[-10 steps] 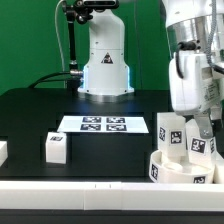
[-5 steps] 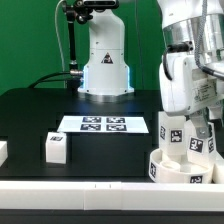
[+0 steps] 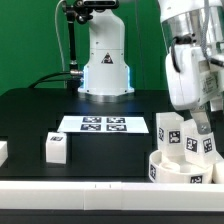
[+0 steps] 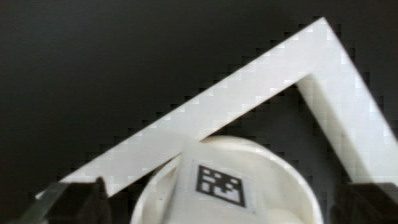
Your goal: Assemble stool
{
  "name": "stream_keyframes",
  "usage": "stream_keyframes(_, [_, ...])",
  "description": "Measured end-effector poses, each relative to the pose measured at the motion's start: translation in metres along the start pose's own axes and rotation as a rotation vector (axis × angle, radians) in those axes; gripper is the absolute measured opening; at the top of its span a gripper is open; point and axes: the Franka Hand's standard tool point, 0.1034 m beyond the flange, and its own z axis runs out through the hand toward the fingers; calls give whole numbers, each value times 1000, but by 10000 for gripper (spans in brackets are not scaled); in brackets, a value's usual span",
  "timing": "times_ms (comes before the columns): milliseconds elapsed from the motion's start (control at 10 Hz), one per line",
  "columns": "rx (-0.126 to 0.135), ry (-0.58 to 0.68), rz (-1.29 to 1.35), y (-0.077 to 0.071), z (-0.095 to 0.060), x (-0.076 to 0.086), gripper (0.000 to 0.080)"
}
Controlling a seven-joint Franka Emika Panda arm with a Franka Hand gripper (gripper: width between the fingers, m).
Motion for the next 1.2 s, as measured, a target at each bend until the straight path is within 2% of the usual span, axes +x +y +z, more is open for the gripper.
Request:
stream_keyframes(400, [2, 4, -320, -1, -1, 0, 649])
stream_keyframes(600, [-93, 45, -589, 3, -2, 1, 649])
stream_keyframes(700, [-106, 56, -724, 0, -4, 0, 649])
stream_keyframes(800, [-144, 55, -835, 2, -6, -2, 649])
stream_keyframes(1200, [-153, 35, -1056, 0, -9, -5, 649])
